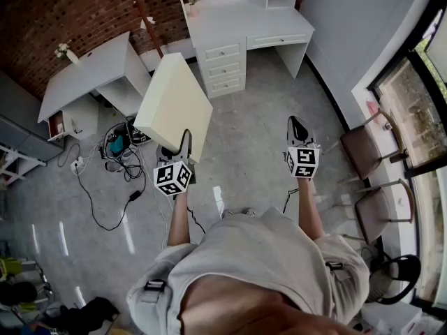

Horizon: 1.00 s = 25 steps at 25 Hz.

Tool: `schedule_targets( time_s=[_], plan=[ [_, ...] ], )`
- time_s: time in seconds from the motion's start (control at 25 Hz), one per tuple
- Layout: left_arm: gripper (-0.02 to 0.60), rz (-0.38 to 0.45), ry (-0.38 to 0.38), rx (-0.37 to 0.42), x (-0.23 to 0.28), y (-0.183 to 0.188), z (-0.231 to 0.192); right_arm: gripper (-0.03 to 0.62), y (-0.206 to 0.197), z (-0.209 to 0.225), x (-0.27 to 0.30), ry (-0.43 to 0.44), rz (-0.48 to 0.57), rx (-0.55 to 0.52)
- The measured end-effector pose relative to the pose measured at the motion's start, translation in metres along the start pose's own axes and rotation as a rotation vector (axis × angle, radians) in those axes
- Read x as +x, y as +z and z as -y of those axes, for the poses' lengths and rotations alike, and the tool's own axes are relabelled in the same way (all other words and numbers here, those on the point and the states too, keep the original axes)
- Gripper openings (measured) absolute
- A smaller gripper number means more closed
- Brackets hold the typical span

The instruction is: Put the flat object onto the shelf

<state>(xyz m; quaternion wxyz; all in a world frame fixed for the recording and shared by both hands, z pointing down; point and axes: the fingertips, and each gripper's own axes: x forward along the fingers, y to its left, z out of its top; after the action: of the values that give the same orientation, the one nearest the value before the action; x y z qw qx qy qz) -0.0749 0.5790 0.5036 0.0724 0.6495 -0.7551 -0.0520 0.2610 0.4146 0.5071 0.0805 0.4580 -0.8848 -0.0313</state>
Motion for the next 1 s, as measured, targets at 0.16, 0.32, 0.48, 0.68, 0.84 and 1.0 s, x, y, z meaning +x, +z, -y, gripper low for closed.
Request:
schedule_targets(
  time_s=[0.16, 0.32, 0.48, 0.68, 0.84, 1.0],
  plan=[
    [0.264, 0.004, 0.000, 0.003, 0.002, 0.001, 0.000, 0.026, 0.002, -0.001, 0.001, 0.002, 0.007, -0.002],
    [0.264, 0.008, 0.002, 0.000, 0.003, 0.001, 0.004, 0.026, 0.000, 0.001, 0.001, 0.006, 0.006, -0.004],
    [0.264, 0.012, 0.007, 0.003, 0.008, 0.002, 0.010, 0.026, 0.002, 0.010, 0.002, 0.008, 0.021, 0.012],
    [0.264, 0.018, 0.017, 0.002, 0.016, 0.002, 0.026, 0.026, -0.002, 0.029, 0.003, 0.019, 0.021, 0.015],
    [0.264, 0.021, 0.019, 0.008, 0.022, -0.001, 0.038, 0.026, -0.009, 0.042, 0.003, 0.026, 0.017, 0.012],
    [0.264, 0.021, 0.017, 0.015, 0.031, -0.002, 0.043, 0.026, -0.015, 0.049, 0.007, 0.031, 0.006, 0.012]
  ],
)
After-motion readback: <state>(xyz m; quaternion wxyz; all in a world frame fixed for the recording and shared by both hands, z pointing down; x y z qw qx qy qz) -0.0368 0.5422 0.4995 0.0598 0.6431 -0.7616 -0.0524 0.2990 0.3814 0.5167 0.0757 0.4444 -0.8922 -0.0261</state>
